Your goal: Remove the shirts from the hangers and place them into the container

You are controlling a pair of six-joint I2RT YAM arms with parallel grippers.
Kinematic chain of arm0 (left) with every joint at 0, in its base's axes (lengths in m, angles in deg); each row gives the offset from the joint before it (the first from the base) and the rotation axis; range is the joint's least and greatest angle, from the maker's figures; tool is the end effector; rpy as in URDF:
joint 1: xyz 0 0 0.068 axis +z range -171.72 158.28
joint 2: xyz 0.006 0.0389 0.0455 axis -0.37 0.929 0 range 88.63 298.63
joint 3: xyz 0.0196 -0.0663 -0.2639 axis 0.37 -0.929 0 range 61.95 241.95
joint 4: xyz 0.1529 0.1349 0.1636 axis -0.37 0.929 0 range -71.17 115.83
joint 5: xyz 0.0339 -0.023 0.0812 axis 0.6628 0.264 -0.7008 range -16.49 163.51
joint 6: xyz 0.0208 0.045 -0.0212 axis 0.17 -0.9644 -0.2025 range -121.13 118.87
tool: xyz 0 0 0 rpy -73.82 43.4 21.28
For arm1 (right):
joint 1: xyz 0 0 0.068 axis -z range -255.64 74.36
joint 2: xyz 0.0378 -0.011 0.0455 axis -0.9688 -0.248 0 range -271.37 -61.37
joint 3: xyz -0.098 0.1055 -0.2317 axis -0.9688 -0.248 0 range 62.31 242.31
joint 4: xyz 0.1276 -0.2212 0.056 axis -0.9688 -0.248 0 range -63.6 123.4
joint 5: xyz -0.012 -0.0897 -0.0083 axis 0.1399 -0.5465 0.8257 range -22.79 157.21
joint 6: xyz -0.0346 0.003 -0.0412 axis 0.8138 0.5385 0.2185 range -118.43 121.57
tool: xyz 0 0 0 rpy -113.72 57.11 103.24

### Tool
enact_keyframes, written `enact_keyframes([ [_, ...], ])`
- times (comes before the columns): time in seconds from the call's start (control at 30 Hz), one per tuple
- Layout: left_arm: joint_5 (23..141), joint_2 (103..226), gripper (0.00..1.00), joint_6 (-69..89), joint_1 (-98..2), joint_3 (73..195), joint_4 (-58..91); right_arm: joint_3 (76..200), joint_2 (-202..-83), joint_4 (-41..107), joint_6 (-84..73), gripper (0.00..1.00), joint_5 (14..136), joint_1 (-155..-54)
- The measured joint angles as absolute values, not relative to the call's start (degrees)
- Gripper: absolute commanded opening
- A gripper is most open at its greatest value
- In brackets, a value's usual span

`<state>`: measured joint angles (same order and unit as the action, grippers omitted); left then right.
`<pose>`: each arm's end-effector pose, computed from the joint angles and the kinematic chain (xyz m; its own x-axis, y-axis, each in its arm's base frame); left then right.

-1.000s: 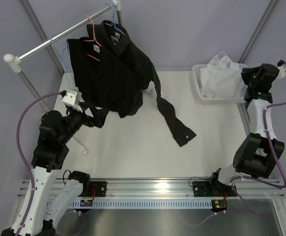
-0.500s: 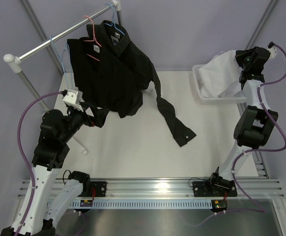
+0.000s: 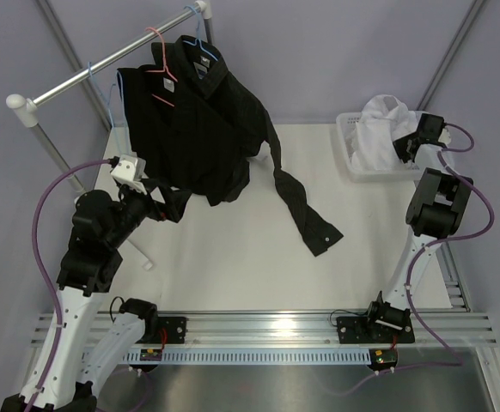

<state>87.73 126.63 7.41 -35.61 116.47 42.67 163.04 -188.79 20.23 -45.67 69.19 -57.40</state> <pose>0.1313 -0.0415 0.3894 -0.1919 -0.1009 -0.9762 0.4456 0.8773 -0.1782 0.4851 -0.1586 0.1966 -0.2020 0.8393 -0.5048 0.6423 0.5026 0.5787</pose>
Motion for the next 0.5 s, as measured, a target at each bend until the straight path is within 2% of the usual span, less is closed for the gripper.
enact_keyframes([
  [0.07, 87.7, 126.6, 0.99, 7.4, -35.6, 116.3, 42.7, 163.4, -188.8, 18.1, -46.2, 0.15, 69.2, -56.9],
  [0.17, 87.7, 126.6, 0.99, 7.4, -35.6, 116.2, 42.7, 164.9, -189.0, 15.3, -45.9, 0.26, 69.2, -56.1],
  [0.2, 87.7, 126.6, 0.99, 7.4, -35.6, 116.2, 42.7, 165.4, -189.0, 15.1, -45.7, 0.33, 69.2, -55.9],
  [0.3, 87.7, 126.6, 0.99, 7.4, -35.6, 116.2, 42.7, 165.5, -189.0, 15.2, -44.4, 0.39, 69.2, -55.7],
  [0.33, 87.7, 126.6, 0.99, 7.4, -35.6, 116.2, 42.7, 165.2, -188.9, 15.6, -43.7, 0.45, 69.2, -55.7],
  [0.5, 87.7, 126.6, 0.99, 7.4, -35.6, 116.2, 42.7, 163.2, -185.5, 16.4, -38.0, 0.6, 68.0, -56.2],
])
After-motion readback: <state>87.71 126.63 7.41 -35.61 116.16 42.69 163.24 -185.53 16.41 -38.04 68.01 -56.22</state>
